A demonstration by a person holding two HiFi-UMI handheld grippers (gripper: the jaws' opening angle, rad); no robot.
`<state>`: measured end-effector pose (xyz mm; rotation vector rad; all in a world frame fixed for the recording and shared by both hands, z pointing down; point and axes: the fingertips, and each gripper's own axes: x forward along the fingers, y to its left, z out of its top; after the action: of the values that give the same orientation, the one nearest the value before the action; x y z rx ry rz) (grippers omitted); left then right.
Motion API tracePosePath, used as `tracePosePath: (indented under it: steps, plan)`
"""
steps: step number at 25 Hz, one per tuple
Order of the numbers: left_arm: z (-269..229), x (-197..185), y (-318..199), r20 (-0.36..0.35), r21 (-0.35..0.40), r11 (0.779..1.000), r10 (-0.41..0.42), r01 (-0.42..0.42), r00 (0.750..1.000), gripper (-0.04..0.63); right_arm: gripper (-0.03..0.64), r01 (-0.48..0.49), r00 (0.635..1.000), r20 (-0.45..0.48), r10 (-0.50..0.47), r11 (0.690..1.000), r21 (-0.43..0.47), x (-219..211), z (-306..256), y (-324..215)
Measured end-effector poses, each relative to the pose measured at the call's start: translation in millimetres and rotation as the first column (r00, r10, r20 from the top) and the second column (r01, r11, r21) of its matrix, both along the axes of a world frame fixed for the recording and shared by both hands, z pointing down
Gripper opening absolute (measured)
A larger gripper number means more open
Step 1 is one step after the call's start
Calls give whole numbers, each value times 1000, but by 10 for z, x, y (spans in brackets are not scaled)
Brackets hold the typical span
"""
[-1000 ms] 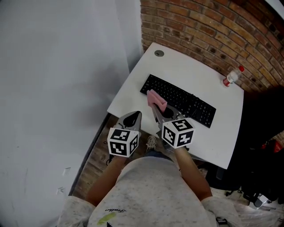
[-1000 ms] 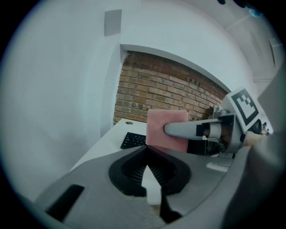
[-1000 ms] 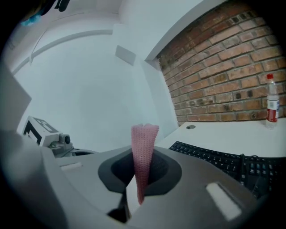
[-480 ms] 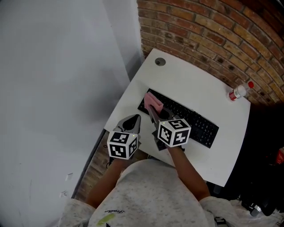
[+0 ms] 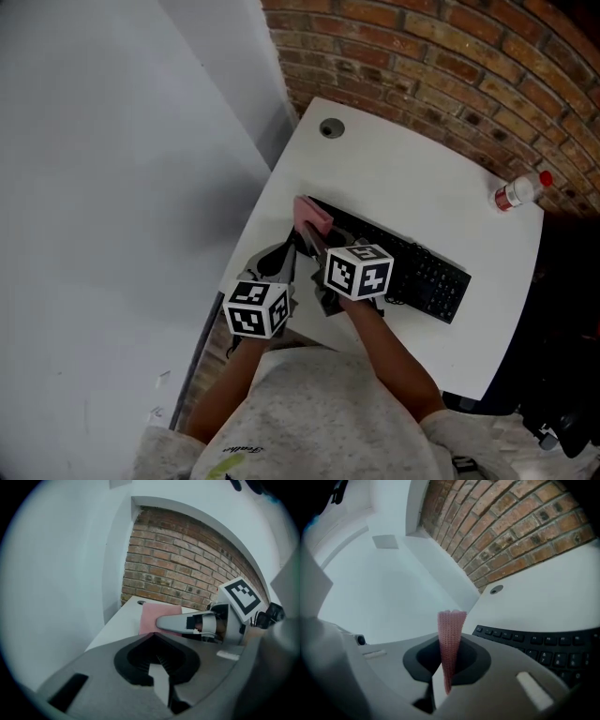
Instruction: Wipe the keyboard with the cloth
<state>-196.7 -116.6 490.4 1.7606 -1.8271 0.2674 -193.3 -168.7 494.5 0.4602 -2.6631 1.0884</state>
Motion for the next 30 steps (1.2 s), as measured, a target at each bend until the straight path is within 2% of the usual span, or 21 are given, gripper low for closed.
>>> tracePosePath:
  steps: [5,11,17,21,30]
  plan:
    - [84,-124,-46,8,-26,1000,3,-2,1000,-3,26,-28,1000,-10,28,997,-76,-76,137,-70]
    - [133,-277,-122,-4,-39,998,42,-42,999,-3,26,-70,996,-59,63,990,-125,-204,265,-146]
    - [161,-371,-201,-18,-47,990,130,-131,991,-3,26,-150,982,-131,134,981,-121,-246,299,-210]
    - [163,-442,-249,-40,-38,982,184,-186,982,-3,26,-199,965,-191,179,976,-87,-214,325,-250]
    - [175,-410,-338,-67,-18,946,323,-324,944,-3,28,-283,920,-284,271,959,-1,-90,377,-287]
